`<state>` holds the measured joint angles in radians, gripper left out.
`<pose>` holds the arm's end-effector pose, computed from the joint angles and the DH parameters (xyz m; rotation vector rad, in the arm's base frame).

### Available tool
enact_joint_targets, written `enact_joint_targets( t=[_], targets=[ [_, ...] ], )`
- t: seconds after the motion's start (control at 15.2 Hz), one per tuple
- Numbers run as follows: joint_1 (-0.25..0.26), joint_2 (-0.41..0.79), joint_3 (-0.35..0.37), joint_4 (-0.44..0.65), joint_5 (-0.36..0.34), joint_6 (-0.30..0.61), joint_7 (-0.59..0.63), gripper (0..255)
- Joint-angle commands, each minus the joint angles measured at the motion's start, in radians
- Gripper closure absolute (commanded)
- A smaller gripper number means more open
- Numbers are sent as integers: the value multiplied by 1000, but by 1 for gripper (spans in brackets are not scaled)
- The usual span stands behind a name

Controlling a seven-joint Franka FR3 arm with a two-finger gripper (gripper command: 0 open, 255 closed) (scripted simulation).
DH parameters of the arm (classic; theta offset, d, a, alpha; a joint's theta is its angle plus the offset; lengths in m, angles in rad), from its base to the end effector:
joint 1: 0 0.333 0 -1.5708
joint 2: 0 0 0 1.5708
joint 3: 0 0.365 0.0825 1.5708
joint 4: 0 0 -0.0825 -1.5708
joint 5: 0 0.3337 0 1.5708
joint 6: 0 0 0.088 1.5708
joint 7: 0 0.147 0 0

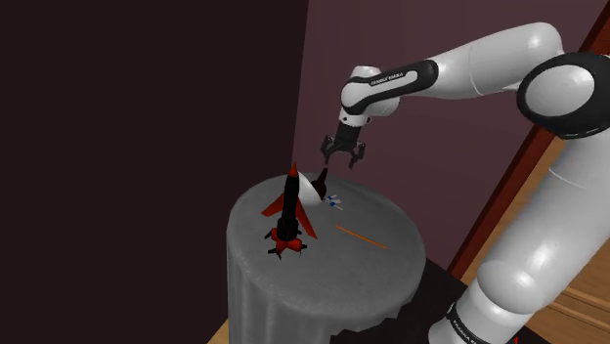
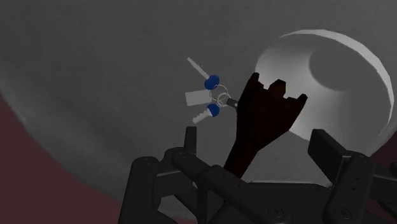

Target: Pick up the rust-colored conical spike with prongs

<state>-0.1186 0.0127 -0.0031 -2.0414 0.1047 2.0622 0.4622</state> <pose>0.5077 -0.0528 0.4690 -2.8976 0.9489 0.0117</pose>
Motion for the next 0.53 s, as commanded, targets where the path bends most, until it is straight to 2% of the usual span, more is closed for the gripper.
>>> enact_joint_targets(
  t=[0.0,0.46],
  targets=[
    [-4,80,-4,56,12,24,38,0],
    [-29,339,-29,272,62,66,136,0]
  ],
)
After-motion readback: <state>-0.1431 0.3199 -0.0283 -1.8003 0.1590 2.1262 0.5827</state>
